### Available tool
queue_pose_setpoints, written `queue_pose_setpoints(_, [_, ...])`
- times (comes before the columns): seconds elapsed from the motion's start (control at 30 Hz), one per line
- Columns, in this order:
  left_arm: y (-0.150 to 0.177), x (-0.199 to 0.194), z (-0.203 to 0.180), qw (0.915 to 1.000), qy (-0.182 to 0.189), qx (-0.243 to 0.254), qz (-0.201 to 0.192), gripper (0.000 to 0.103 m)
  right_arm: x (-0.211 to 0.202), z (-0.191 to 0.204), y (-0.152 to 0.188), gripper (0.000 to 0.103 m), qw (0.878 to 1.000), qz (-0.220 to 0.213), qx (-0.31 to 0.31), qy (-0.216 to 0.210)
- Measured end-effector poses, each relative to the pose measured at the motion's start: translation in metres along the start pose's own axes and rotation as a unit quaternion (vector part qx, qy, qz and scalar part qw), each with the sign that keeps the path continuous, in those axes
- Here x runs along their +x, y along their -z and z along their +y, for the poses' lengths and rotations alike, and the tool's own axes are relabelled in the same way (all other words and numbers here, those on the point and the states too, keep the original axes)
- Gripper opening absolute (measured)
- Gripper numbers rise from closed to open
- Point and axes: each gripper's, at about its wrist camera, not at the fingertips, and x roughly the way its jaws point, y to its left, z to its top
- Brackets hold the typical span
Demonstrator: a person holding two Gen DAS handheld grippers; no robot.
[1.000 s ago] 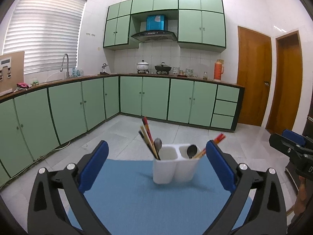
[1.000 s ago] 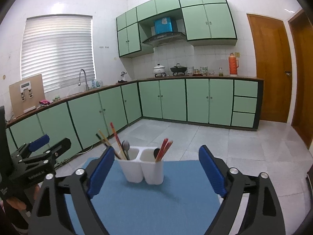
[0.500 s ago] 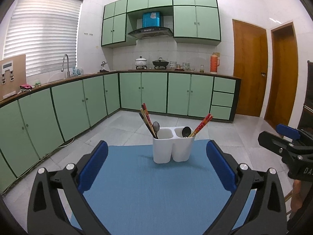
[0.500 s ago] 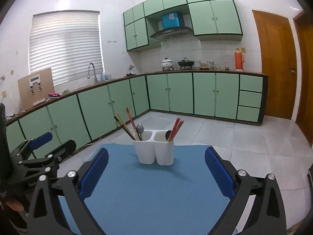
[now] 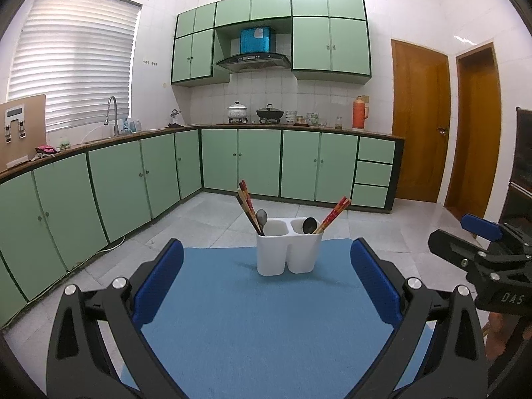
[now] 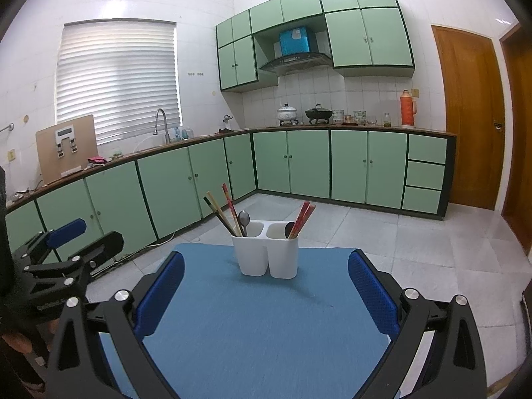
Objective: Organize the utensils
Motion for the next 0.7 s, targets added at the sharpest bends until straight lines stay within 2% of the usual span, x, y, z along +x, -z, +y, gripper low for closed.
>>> queue_pose_setpoints(0.7, [0.002, -0.016, -0.004, 0.9999, -0.001, 0.003, -0.014, 0.097, -0.005, 0.006, -0.003, 0.097, 1.0, -0.009, -0.012, -0.002])
